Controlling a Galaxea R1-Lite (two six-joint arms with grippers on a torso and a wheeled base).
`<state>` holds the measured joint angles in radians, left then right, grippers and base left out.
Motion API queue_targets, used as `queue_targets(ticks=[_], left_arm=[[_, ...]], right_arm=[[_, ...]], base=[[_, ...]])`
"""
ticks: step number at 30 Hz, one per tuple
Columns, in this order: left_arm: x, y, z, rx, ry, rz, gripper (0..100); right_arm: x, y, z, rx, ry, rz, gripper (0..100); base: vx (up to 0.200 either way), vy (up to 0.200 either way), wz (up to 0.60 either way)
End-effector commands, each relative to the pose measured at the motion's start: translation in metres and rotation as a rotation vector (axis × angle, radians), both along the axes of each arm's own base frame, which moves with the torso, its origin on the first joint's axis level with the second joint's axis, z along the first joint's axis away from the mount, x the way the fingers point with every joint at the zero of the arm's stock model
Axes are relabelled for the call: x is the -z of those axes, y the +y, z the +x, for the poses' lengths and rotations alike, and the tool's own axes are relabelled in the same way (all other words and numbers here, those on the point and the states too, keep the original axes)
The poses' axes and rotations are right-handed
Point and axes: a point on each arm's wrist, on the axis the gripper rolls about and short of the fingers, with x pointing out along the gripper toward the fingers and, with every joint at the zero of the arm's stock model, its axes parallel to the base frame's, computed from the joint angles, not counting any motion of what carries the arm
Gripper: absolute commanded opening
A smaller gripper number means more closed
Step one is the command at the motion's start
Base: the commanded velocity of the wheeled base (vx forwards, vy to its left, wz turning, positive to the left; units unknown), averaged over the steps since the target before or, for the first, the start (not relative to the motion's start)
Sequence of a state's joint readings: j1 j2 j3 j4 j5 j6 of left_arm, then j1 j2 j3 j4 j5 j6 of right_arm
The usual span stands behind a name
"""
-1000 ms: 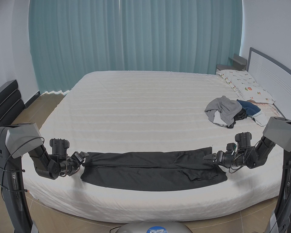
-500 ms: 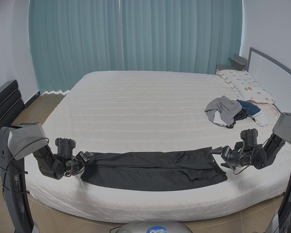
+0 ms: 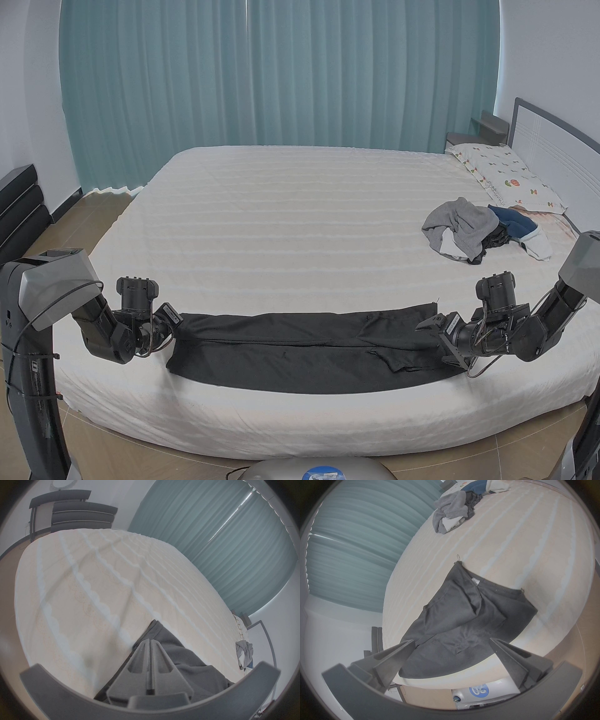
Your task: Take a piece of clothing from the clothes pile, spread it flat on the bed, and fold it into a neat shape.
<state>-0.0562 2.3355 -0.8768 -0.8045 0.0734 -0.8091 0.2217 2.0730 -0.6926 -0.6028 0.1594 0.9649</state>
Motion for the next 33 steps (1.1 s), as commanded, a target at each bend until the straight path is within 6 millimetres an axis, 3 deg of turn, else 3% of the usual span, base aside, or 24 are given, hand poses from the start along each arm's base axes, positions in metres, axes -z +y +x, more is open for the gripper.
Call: queue_targets(ticks=[1, 12, 25, 26, 33], left_arm=[[-0.002, -0.001, 0.001, 0.000, -0.010, 0.000, 0], [-0.001, -0.002, 0.000, 0.001, -0.009, -0.003, 0], [0.004, 0.001, -0.017, 0.031, 0.054, 0.039, 0], [0.005, 0.001, -0.018, 0.034, 0.057, 0.040, 100], [0.008, 0.000, -0.020, 0.046, 0.074, 0.040, 100]], right_arm=[[0.003, 0.009, 0.002, -0.006, 0.009, -0.009, 100], [0.029, 0.015, 0.032, 0.071, 0.035, -0.065, 100], [0.028, 0.012, 0.036, 0.092, 0.031, -0.058, 100], [0.028, 0.012, 0.036, 0.092, 0.031, -0.058, 100], [0.027, 0.012, 0.036, 0.092, 0.026, -0.056, 100]], base=[[0.000, 0.000, 0.00], [0.000, 0.000, 0.00], [0.000, 0.000, 0.00], [0.000, 0.000, 0.00], [0.000, 0.000, 0.00]])
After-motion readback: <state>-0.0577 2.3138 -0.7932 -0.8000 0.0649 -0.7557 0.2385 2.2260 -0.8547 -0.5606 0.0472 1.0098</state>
